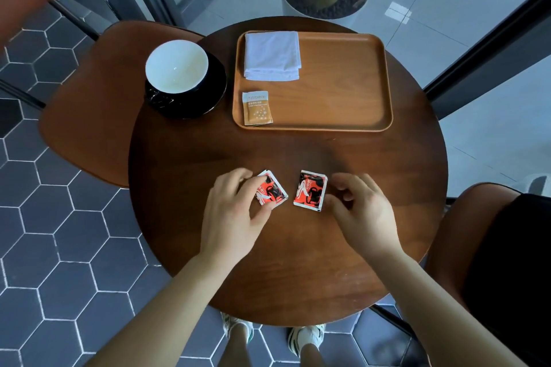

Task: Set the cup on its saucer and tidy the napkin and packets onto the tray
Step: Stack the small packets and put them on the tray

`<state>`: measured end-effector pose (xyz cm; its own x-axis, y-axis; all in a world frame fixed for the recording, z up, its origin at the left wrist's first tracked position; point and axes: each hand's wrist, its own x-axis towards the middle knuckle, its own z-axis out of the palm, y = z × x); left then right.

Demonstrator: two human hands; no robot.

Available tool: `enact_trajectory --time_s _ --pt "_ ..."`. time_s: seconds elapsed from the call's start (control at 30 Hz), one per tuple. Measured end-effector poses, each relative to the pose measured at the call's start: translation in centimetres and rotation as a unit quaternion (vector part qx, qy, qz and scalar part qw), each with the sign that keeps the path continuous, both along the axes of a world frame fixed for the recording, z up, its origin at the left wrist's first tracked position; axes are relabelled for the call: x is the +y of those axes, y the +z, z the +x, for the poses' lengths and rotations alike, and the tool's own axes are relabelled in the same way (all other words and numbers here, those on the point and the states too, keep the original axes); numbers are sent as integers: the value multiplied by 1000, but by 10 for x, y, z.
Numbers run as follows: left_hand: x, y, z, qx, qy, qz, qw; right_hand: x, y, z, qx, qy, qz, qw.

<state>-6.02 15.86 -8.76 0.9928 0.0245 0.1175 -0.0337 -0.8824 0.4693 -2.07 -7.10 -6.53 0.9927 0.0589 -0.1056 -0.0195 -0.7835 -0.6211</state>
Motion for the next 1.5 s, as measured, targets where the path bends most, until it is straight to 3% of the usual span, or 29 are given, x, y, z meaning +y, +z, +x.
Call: enact_trajectory --time_s 0.17,0.3,0.5,0.67,0.77,0.87,0.97,1.07,1.27,1.5 --pt "-7 5 11 56 -17 46 997 17 -3 13 8 61 -107 992" --pt "-7 3 11 71 -2 49 996 16 -4 17 26 76 -114 990" --pt "-12 5 16 64 -46 0 997 7 -2 12 23 52 -31 998" --pt "-1 -1 5 24 39 -32 998 15 3 15 96 -35 131 986" --pt "4 -5 -2 20 72 -8 997 30 4 20 111 -42 159 980" --pt "9 -11 -5 10 40 68 997 47 3 25 126 -22 167 978" --pt "16 -18 -6 13 2 110 994 59 1 28 126 6 110 986" --pt "19 -22 -8 31 -11 96 995 61 2 29 66 19 35 997" --pt "22 -24 -10 21 -14 36 999 61 1 23 97 5 -16 995" --pt "15 -23 -4 33 15 39 999 78 2 18 82 18 -55 995"
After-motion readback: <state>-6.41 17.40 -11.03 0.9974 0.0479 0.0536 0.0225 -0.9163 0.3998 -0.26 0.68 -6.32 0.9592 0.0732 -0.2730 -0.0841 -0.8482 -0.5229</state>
